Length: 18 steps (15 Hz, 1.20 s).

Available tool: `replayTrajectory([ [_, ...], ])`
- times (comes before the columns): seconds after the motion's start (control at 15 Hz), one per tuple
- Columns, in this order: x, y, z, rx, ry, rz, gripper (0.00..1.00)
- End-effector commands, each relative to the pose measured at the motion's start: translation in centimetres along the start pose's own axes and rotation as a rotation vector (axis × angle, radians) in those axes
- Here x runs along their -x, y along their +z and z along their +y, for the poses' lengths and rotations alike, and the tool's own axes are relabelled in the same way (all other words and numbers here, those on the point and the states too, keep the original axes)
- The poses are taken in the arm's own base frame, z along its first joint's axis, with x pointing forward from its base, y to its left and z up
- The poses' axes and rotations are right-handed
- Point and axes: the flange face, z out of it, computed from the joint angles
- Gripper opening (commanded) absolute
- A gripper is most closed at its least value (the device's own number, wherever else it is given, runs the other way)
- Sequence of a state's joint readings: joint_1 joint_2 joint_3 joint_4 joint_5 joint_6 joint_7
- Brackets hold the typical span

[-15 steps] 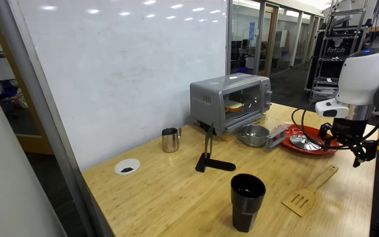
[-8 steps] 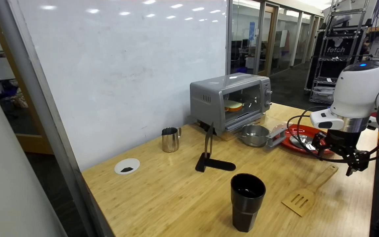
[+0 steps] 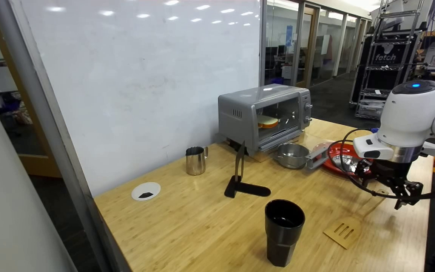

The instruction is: Use the spatula to take the bread slice out of the oven

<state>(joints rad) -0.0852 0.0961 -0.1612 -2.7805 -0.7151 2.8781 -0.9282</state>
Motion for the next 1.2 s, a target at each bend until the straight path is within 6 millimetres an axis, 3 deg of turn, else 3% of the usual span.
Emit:
replayTrajectory([
  [0.0,-0.34,0.54,-0.26,0.018,-0.007,0.008,0.68],
  [0.13,-0.35,0.59,-0.34,0.022,-0.007,0.008,0.64],
  [0.47,-0.23,0.88,-0.44,0.026,-0.003,0.018,0.27],
  [0.73,-0.01,0.78,-0.96,0.022,0.000,0.021,0.06],
  [1.13,0.44,0.13,-0.10,0.014,0.096,0.050,0.07],
])
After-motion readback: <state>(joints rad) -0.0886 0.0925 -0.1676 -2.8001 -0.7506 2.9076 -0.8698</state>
